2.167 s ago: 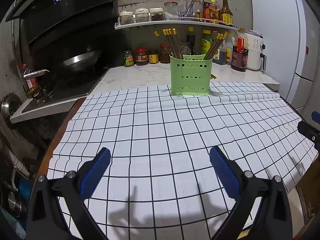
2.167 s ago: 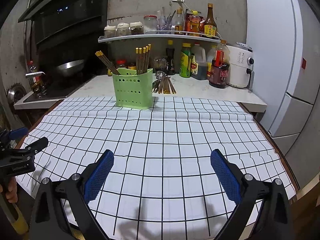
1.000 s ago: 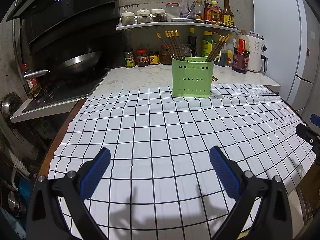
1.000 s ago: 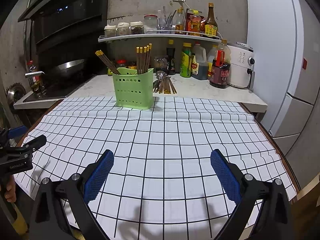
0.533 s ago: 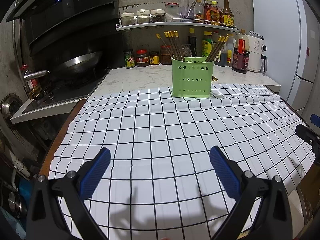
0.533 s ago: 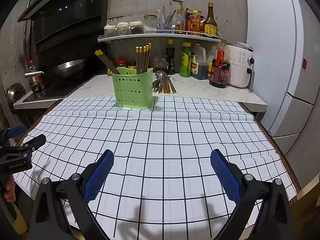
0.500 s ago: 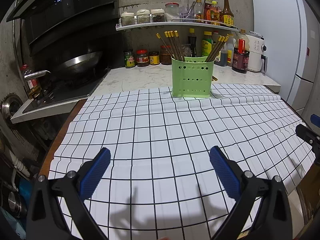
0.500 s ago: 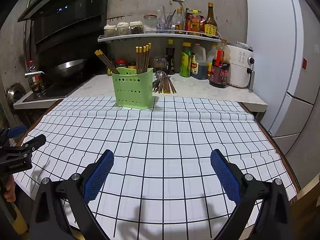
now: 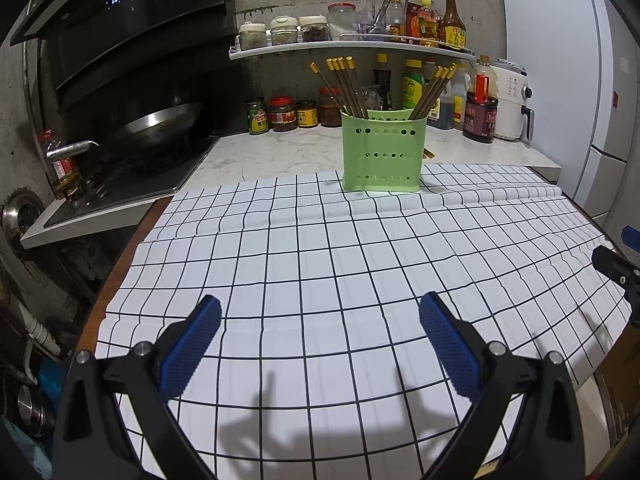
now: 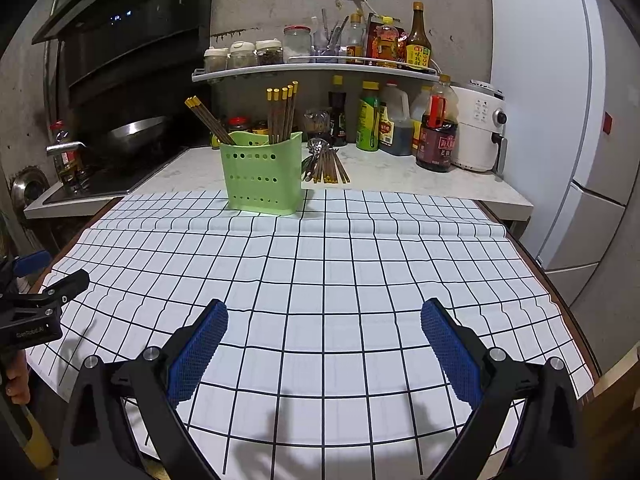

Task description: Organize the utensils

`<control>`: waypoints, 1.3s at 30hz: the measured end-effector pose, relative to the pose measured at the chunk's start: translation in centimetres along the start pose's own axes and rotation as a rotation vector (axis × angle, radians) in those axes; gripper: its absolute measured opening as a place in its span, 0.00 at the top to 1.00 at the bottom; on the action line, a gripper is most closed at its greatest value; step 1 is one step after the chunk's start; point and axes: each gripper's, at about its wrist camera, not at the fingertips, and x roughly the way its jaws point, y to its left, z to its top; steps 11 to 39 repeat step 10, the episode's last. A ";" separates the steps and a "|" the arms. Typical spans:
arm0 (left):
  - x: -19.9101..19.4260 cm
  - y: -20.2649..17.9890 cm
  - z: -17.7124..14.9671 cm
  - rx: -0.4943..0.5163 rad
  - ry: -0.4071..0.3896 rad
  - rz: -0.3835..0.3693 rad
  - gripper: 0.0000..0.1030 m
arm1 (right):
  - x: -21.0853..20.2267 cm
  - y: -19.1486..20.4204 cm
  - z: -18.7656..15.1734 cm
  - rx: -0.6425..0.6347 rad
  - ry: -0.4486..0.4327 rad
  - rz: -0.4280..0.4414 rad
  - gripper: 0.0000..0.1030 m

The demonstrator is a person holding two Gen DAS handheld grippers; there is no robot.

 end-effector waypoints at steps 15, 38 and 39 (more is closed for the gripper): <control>2.6 0.8 1.1 -0.009 0.064 -0.018 0.06 | 2.6 -1.5 1.4 0.016 0.038 0.011 0.06; 2.6 0.8 1.1 -0.009 0.064 -0.018 0.06 | 2.6 -1.5 1.4 0.016 0.038 0.011 0.06; 2.6 0.8 1.1 -0.009 0.064 -0.018 0.06 | 2.6 -1.5 1.4 0.016 0.038 0.011 0.06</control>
